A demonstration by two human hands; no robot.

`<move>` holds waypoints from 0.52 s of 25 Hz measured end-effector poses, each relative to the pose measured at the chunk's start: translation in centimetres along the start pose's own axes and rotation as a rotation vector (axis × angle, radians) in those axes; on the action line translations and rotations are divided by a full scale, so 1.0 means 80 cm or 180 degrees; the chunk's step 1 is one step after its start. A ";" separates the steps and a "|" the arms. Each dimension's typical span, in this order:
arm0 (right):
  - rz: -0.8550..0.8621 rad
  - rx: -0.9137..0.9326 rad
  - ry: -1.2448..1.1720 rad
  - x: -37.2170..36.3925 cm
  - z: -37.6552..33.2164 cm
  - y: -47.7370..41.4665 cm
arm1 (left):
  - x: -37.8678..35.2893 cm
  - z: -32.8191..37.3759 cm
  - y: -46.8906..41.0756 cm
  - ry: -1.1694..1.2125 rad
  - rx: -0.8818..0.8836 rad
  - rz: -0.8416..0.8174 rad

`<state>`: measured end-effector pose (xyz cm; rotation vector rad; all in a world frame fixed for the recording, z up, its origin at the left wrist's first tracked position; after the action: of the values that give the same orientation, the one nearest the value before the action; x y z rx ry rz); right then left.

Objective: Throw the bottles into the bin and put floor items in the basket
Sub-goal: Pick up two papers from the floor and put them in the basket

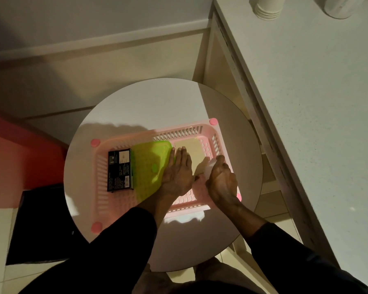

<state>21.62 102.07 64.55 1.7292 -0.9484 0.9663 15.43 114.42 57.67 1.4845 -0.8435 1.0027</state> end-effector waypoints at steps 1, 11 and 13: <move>-0.0020 -0.0064 0.0046 -0.004 0.003 0.004 | 0.003 -0.005 -0.001 -0.0044 -0.0021 0.0051; -0.1010 -0.1022 -0.0624 -0.060 0.009 -0.004 | 0.020 -0.027 -0.001 0.0294 -0.0265 0.0047; -0.1039 -0.1016 -0.0381 -0.063 0.007 -0.005 | 0.021 -0.032 -0.005 0.0264 -0.0342 0.0034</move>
<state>20.08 102.60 59.70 1.6151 -0.8120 0.4762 16.10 117.04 59.16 1.3399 -0.8337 1.0047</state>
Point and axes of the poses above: each hand's wrist, its own y-axis away from the middle knuckle, its own x-axis out of the back of the hand, z = x × y, the point moved 8 cm from there along -y, towards the middle knuckle, and after that the axes turned 12 degrees about -x, right-handed, at the moved point
